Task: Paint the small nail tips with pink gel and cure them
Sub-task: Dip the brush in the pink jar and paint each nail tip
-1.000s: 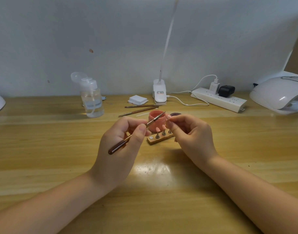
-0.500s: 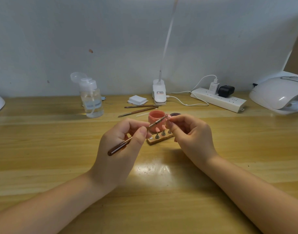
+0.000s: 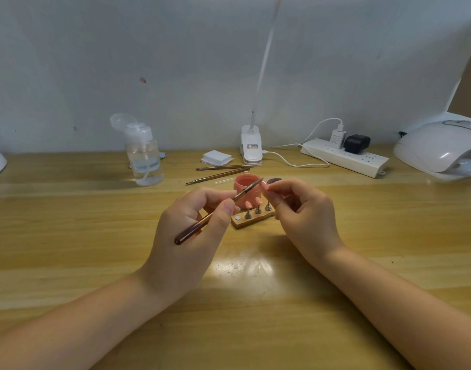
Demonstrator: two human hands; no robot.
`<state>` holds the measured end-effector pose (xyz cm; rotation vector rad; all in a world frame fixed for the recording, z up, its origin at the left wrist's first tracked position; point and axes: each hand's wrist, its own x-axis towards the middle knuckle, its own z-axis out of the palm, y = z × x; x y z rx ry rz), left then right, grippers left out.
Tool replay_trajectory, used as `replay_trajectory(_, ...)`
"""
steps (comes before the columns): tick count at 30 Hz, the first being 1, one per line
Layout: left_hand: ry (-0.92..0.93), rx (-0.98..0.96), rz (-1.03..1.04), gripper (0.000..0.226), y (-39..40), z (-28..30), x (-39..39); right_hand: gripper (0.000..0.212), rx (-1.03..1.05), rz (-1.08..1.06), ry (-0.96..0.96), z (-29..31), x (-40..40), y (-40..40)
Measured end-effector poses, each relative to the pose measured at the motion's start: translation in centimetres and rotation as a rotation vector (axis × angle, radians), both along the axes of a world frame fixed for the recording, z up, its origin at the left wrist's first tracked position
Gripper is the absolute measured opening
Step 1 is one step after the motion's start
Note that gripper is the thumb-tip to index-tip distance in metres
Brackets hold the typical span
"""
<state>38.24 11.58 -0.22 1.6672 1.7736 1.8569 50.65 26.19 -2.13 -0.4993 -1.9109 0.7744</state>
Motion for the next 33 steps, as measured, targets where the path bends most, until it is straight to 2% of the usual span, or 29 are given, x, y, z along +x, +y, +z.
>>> replay_trajectory(3,0.003,0.015,0.027,0.012,-0.03,0.10,-0.11,0.010,0.000,-0.002,0.002,0.03,-0.03,-0.01)
replay_trajectory(6,-0.027,0.034,0.029,0.021,-0.14,0.21,-0.09,0.009,0.003,-0.003,0.007,0.03,-0.06,0.00)
replay_trajectory(11,-0.014,0.016,0.012,0.011,-0.02,0.08,0.08,0.010,0.015,0.000,0.007,-0.03,-0.02,0.05)
replay_trajectory(16,0.038,-0.003,-0.034,0.025,-0.36,0.01,-0.12,0.012,0.015,-0.014,-0.006,-0.11,0.00,0.16)
replay_trajectory(21,0.014,0.035,0.007,0.020,-0.21,0.24,-0.05,0.009,0.013,-0.008,0.002,-0.08,0.00,0.12)
replay_trajectory(24,0.045,-0.004,0.054,0.014,-0.07,0.19,-0.09,0.009,0.031,-0.020,0.004,-0.14,-0.04,0.11)
replay_trajectory(30,0.175,-0.042,0.050,0.024,-0.22,0.01,0.04,0.013,0.063,-0.048,-0.013,-0.32,-0.07,0.31)
replay_trajectory(33,0.153,-0.028,0.032,0.025,-0.39,0.02,-0.12,0.015,0.070,-0.055,-0.018,-0.34,-0.04,0.36)
